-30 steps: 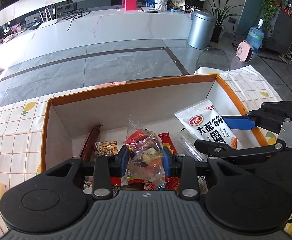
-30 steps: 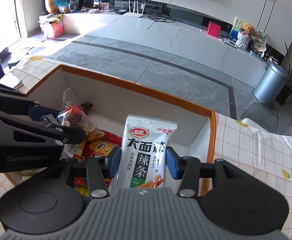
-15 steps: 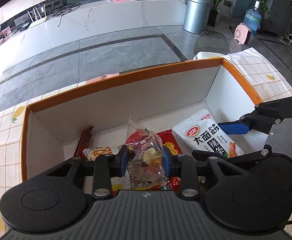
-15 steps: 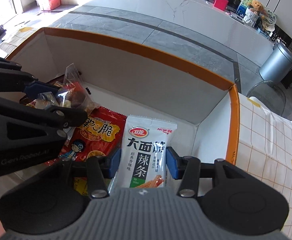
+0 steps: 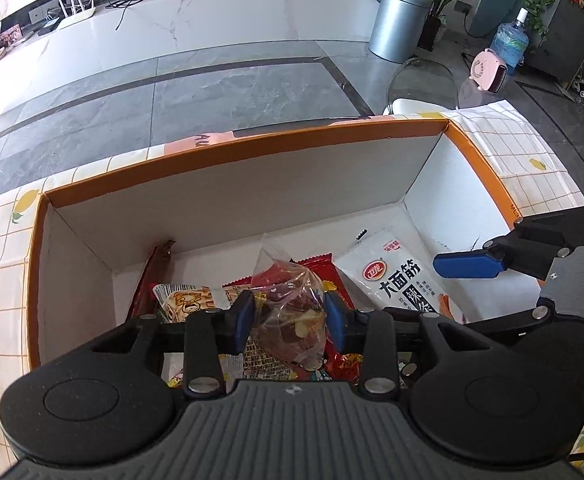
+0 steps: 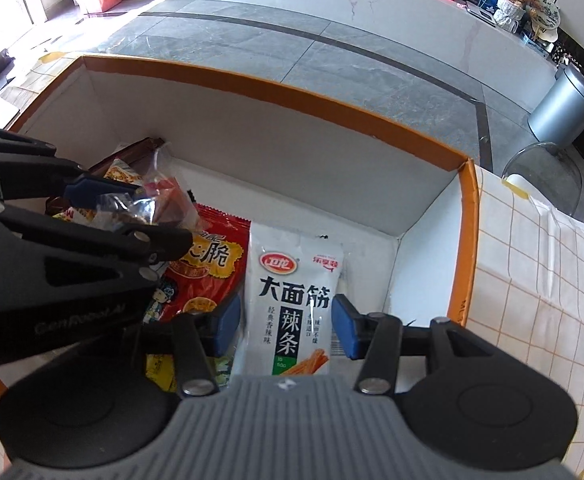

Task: Organize snacks

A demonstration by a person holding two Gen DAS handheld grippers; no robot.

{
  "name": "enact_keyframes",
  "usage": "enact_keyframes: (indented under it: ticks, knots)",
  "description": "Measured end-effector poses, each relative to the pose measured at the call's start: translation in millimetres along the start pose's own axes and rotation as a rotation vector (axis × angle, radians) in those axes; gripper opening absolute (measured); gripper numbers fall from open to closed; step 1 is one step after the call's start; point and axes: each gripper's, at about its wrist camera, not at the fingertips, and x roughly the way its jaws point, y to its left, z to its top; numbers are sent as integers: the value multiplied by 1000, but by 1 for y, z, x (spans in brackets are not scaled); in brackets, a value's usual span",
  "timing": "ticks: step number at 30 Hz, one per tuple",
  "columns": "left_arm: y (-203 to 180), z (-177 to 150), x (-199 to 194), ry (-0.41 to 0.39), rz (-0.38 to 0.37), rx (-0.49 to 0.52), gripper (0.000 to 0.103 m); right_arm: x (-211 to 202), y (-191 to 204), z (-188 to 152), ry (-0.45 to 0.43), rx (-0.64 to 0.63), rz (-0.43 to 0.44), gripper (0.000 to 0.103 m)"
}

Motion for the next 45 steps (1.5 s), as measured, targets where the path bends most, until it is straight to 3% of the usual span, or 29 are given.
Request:
enact_keyframes:
  ticks: [4, 14, 23, 26, 36, 45]
  knots:
    - [-5, -1, -12, -12, 7, 5, 48, -10, 3, -2, -15, 2, -14, 56]
    - [-19, -2, -75, -93, 39, 28, 54, -70, -4, -11, -74, 44, -29, 61]
    - [-41, -26, -160, -265, 104, 50, 58, -160, -5, -37, -226, 87, 3, 75]
    - [-48, -42, -186, -344, 150, 51, 60, -192, -1, -56, -297, 96, 4, 80]
    - [-83, -121, -233, -547, 373, 66, 86, -267, 23, -155, -569, 109, -38, 95]
    - [-109, -189, -233, -630, 412, 40, 95, -283, 58, -247, -731, 150, -67, 99]
